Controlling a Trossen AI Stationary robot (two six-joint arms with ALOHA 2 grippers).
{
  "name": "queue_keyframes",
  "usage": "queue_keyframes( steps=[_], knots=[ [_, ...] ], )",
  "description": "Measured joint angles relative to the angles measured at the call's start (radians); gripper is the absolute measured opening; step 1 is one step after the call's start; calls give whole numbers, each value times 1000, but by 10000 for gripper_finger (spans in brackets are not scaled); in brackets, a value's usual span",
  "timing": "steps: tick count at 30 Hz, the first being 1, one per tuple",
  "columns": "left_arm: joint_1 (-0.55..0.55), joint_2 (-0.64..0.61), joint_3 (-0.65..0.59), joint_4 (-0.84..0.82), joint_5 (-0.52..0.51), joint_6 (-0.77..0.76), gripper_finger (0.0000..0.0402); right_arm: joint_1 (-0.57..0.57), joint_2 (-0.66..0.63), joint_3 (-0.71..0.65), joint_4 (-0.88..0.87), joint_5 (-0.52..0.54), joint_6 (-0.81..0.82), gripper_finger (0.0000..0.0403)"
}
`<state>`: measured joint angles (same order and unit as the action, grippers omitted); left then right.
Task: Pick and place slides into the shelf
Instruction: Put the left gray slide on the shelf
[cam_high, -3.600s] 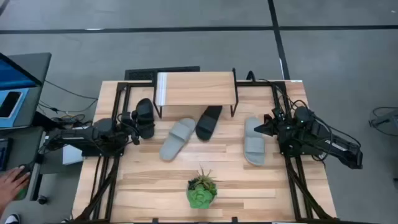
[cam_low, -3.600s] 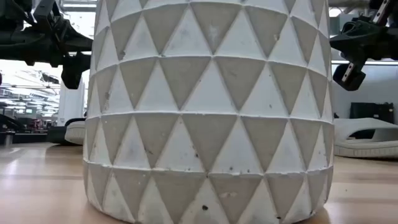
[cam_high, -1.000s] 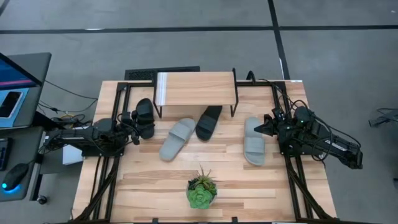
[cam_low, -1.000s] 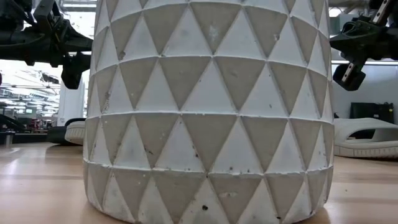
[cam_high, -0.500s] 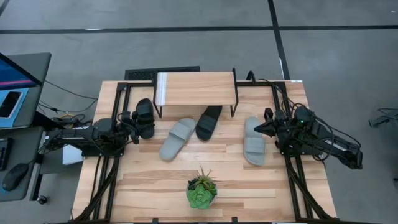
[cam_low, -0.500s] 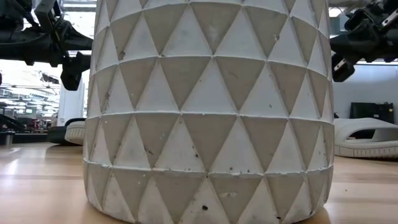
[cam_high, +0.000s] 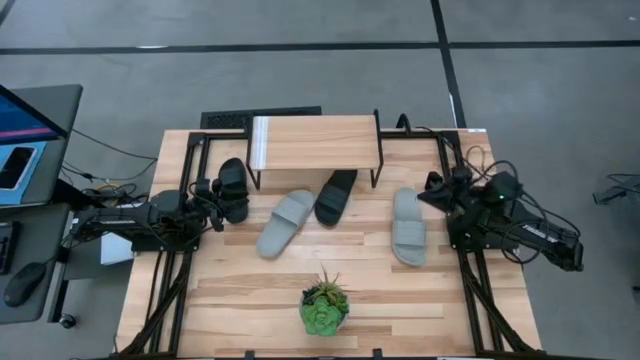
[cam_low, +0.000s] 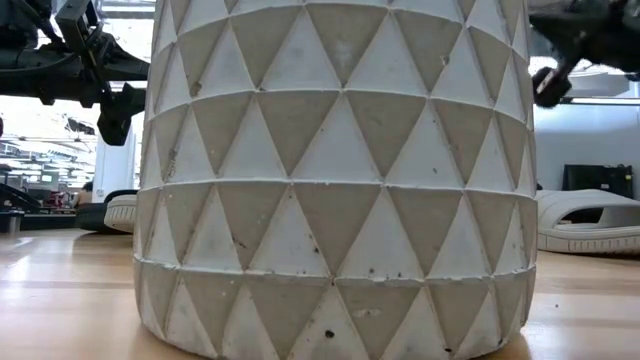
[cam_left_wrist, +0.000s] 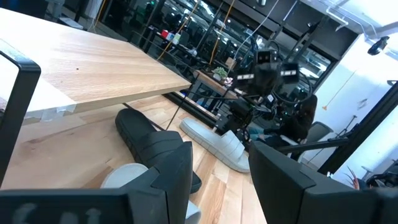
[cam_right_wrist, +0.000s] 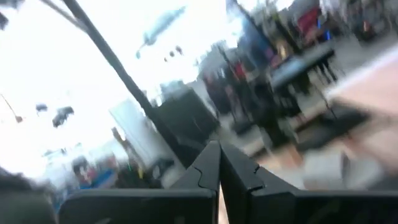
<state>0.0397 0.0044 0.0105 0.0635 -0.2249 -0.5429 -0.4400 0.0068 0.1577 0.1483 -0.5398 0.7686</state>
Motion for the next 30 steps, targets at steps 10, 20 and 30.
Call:
queue_keyframes(
  steps=[10, 20, 30],
  knots=[
    [0, 0, 0, -2, 0, 0, 146, -1, 0, 0, 160, 300, 70, 1],
    [0, 0, 0, -2, 0, 0, 146, -1, 136, 151, 239, 413, -221, 1],
    [0, 0, 0, -3, 5, -1, 146, -9, 526, 687, -726, 646, -543, 8]
  ],
)
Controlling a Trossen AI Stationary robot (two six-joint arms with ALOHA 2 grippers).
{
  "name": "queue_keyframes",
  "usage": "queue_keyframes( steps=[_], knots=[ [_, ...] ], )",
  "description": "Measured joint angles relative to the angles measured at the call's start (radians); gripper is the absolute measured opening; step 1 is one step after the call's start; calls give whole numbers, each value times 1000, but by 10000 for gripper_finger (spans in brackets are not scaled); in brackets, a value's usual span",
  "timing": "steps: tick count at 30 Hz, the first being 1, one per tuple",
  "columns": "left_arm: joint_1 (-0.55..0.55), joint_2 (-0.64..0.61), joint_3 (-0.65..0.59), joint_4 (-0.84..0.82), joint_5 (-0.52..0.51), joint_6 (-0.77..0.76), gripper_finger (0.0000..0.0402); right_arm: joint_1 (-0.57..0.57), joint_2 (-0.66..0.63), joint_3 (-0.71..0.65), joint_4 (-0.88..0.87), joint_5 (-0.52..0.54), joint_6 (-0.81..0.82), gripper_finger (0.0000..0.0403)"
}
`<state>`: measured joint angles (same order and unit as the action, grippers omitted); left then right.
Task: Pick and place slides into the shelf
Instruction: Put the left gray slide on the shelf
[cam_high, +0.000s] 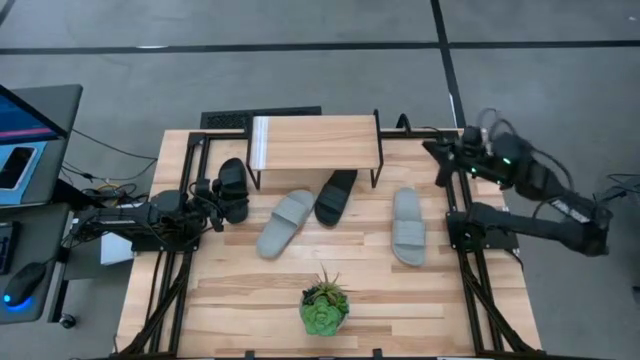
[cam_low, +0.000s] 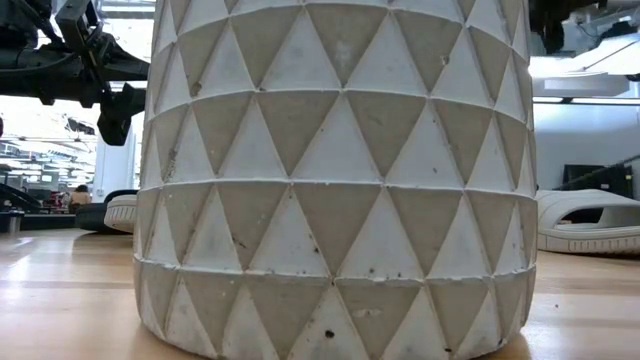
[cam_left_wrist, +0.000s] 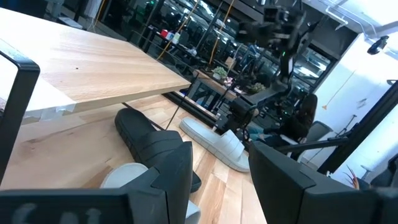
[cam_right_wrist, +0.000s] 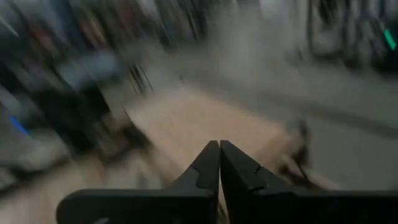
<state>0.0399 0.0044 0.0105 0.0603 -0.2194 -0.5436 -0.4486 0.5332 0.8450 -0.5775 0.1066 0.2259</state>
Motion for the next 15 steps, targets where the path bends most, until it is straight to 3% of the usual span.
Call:
queue_keyframes(
  steps=[5, 10, 15],
  knots=[
    [0, 0, 0, -3, 31, -17, 146, -42, 201, 193, -431, -103, -96, 10],
    [0, 0, 0, -4, 31, -17, 146, -65, 339, 238, -600, -331, -290, 5],
    [0, 0, 0, -3, 31, -17, 146, -59, 446, 241, -765, -409, -461, 1]
  ],
)
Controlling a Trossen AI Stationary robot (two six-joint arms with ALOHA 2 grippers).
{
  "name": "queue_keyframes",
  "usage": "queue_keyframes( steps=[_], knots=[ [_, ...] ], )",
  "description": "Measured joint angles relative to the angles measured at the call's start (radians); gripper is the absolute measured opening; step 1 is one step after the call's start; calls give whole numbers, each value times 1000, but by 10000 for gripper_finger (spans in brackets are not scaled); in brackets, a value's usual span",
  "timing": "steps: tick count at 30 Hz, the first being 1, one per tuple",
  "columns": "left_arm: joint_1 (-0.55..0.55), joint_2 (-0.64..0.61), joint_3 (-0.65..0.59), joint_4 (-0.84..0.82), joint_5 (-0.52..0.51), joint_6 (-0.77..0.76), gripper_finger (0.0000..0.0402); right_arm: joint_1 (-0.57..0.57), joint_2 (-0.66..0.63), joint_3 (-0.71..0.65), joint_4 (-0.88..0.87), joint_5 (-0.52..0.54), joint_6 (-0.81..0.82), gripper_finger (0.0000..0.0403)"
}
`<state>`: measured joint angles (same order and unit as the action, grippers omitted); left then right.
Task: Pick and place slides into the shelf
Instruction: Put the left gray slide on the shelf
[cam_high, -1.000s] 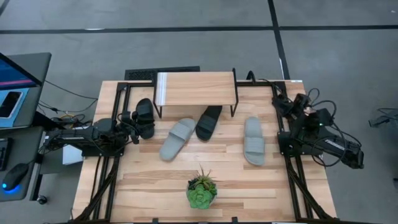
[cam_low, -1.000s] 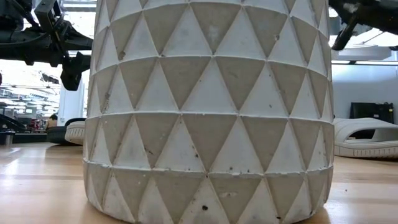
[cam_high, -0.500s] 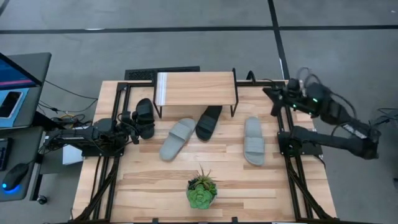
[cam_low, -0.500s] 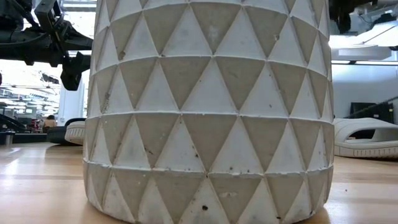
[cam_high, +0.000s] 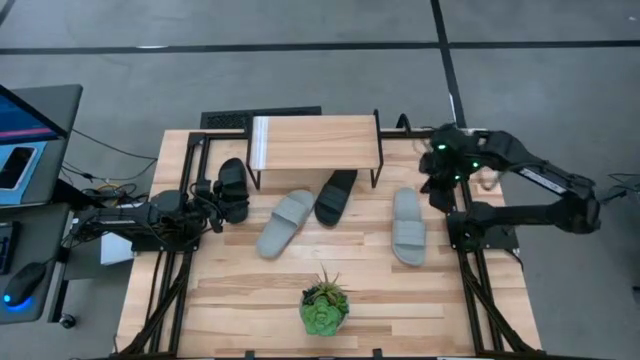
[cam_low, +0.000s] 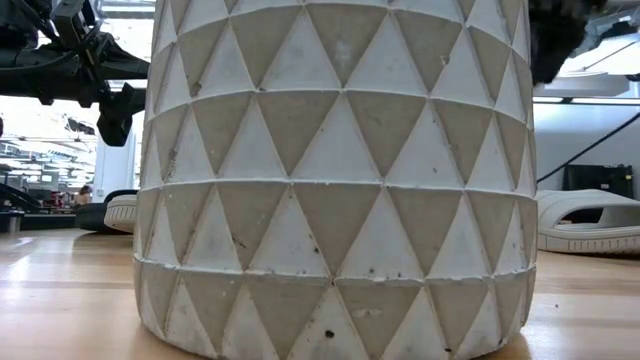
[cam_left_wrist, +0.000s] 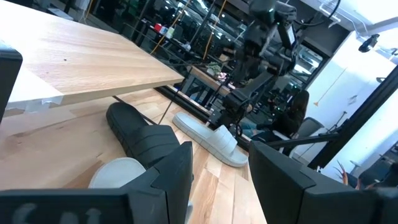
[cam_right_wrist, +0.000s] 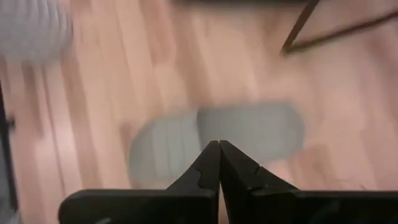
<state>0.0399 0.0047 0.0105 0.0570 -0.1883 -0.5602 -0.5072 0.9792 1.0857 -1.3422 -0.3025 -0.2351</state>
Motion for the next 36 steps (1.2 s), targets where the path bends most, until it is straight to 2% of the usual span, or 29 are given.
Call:
queue_keyframes(
  steps=[6, 18, 23, 26, 32, 36],
  knots=[
    [0, 0, 0, 0, 0, 0, 146, 31, 77, 0, -119, -15, -178, 1],
    [0, 0, 0, 0, -5, 0, 146, 27, 96, 0, -37, -14, -178, 1],
    [0, 0, 0, 9, -84, 0, 146, 27, 94, 0, -34, -10, -214, 1],
    [0, 8, 0, 5, -37, 39, 146, 27, 93, 0, -34, -7, -241, 1],
    [-9, 117, 32, -51, 17, 100, 146, 27, 93, 0, -39, 18, -245, 1],
    [-30, 254, 135, -63, 20, 208, 146, 27, 93, 0, -46, 20, -288, 1]
  ],
)
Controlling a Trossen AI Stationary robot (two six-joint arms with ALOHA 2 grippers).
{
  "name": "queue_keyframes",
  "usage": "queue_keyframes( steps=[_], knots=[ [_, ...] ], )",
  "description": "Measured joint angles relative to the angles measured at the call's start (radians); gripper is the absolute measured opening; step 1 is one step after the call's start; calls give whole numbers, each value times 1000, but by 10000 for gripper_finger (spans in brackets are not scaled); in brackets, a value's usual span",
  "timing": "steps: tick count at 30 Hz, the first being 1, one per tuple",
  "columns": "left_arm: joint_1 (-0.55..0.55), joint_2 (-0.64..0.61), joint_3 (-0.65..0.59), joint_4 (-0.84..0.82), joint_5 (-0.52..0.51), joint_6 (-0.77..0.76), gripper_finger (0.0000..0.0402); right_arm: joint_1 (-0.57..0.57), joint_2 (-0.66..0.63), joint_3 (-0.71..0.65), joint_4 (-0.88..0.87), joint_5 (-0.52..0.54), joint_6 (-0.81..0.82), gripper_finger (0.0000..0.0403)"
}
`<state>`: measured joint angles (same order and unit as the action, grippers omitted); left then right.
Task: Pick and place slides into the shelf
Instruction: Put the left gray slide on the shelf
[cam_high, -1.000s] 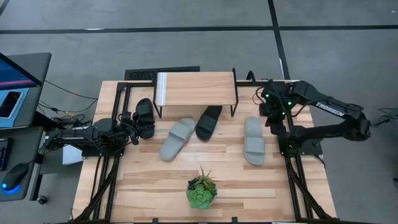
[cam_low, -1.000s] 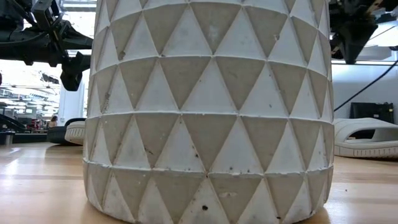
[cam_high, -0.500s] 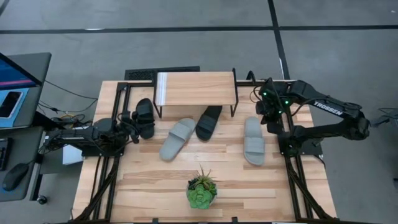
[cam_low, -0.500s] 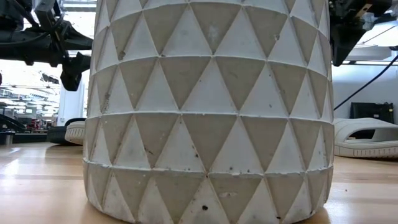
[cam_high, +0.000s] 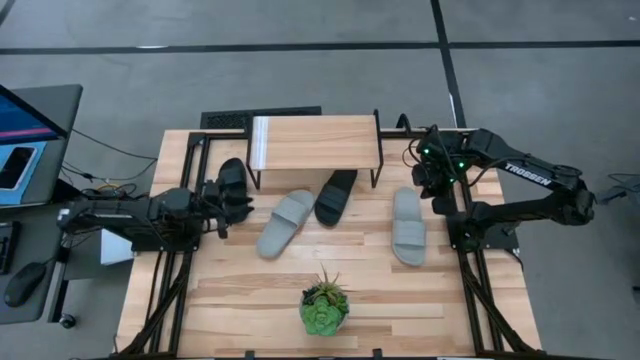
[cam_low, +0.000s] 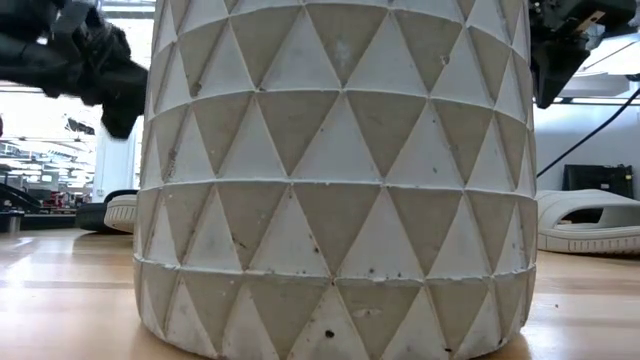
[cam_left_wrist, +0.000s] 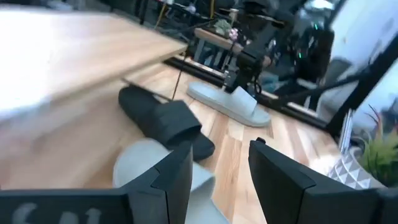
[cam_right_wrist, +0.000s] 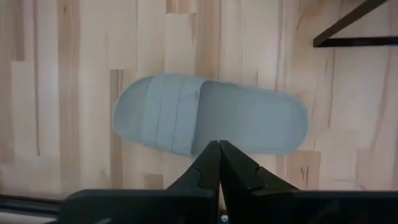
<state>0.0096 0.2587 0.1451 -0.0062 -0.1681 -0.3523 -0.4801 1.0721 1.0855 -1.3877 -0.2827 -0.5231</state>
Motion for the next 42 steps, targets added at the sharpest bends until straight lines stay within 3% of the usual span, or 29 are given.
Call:
queue_keyframes(
  steps=[10, 20, 25, 32, 37, 42],
  knots=[
    [-105, 453, 297, -235, 9, 375, 146, 0, -1, 0, 0, 26, -35, 1],
    [-165, 848, 460, -220, -263, 615, 146, 0, -59, 0, 0, 57, -62, 1],
    [-167, 997, 525, -260, -288, 620, 146, 0, -102, 0, -23, 107, -62, 1],
    [-206, 1149, 635, -482, -346, 592, 146, 0, -176, 0, -59, 109, -62, 1],
    [-207, 1214, 690, -483, -444, 568, 146, 0, -218, 0, -59, 109, -55, 1],
    [-202, 1253, 718, -465, -440, 582, 146, 0, -255, 0, -60, 108, -54, 1]
  ],
)
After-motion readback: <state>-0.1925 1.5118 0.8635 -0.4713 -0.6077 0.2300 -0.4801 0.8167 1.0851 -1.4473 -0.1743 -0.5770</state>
